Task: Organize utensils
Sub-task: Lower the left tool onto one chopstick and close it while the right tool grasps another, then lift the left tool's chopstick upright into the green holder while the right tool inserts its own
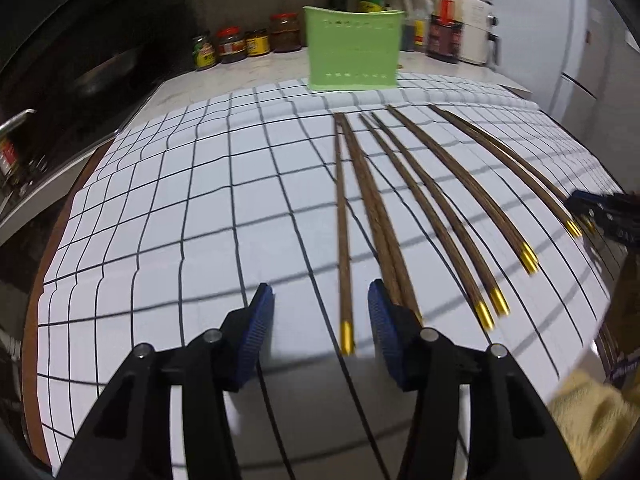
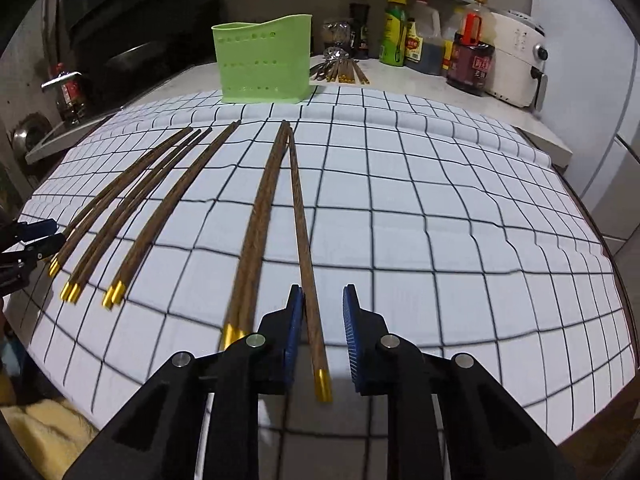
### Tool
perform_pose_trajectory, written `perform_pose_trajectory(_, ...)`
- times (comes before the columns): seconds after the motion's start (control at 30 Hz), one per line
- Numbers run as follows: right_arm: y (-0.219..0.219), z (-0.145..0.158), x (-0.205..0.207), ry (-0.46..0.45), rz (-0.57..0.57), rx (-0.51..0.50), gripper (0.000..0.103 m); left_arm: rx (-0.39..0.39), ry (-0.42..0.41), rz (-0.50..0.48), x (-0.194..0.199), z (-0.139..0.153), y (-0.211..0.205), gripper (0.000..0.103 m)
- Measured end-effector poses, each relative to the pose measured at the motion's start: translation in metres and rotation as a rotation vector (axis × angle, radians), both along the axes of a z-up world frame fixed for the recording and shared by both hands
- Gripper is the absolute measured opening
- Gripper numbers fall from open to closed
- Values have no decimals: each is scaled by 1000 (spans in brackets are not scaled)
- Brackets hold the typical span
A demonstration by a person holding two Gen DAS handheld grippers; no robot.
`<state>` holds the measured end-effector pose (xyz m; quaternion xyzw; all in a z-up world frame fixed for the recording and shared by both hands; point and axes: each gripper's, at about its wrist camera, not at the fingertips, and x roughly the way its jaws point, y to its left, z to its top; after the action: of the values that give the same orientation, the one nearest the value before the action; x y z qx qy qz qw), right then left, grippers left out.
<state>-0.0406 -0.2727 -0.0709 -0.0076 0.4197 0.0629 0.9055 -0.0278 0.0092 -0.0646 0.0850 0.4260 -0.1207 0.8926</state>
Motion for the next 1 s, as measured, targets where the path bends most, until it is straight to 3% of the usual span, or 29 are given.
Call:
perform_pose_trajectory(0.2, -9, -4, -17, -56, 15, 38, 23, -9, -40, -29, -17, -2, -3, 38)
perform_pose_trajectory(0.5, -4, -7, -25, -122, 24, 45, 24, -22, -69, -13, 1, -4, -11, 36)
perform_pose_trajectory(0.67, -4, -8, -31, -144, 37, 45, 24, -12, -88, -27, 1, -4, -16, 30)
perform_pose_trajectory(0.73, -4, -9, -30, -151, 36, 53, 23, -12, -86, -31, 3, -4, -17, 23)
perform_pose_trajectory(0.83, -5, -9, -28, -151, 34, 60, 8, 21, -102, -11, 2, -4, -18, 6)
perform_pose_trajectory(1.0, -5, -4, -28, -144, 18, 74, 7, -38, -118, -5, 0, 4, -11, 7)
